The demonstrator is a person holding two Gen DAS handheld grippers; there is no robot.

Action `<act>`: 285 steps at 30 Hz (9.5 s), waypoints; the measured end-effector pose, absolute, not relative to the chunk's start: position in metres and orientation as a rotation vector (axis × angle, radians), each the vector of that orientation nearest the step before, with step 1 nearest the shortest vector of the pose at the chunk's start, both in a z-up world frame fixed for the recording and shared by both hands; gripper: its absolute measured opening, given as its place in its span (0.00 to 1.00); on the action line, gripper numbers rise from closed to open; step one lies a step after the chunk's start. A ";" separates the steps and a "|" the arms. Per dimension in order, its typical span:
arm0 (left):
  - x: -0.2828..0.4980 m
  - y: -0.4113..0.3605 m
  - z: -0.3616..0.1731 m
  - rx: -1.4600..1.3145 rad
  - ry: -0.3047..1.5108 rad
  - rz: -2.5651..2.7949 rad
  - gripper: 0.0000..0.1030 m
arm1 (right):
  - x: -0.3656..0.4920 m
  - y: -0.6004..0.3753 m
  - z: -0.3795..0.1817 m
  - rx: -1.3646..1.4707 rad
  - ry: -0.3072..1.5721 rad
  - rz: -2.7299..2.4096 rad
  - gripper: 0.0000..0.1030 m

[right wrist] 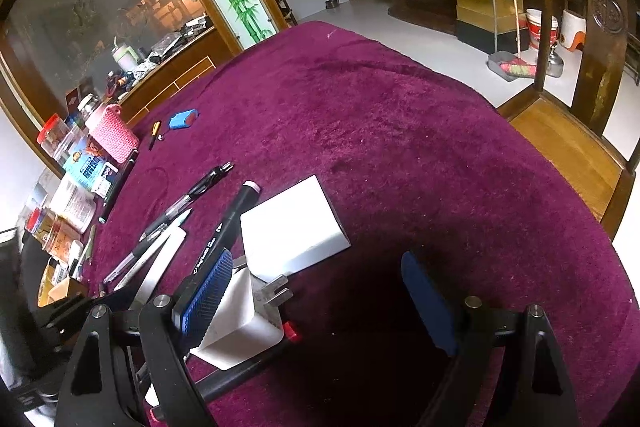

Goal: Organize rigid objects

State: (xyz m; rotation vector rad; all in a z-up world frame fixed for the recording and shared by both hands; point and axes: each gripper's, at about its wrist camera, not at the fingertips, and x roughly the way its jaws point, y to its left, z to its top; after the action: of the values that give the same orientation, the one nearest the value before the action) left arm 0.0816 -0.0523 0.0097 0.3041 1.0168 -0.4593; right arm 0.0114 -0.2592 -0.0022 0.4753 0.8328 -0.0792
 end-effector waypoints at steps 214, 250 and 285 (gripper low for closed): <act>-0.123 0.144 0.092 -0.316 0.740 -0.356 0.14 | -0.001 -0.238 0.018 0.364 0.823 0.002 0.89; -0.135 0.247 0.063 -0.492 0.737 -0.197 0.14 | -0.044 -0.177 0.020 0.512 0.947 0.260 0.16; -0.015 0.297 0.036 -0.470 1.010 -0.012 0.40 | 0.022 0.131 0.015 0.190 1.202 0.767 0.17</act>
State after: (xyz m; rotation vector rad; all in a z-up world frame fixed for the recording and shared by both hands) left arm -0.0152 0.2969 0.0361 -0.4698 1.0097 -0.0122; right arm 0.0223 0.1311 0.0146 0.1896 1.2025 0.7671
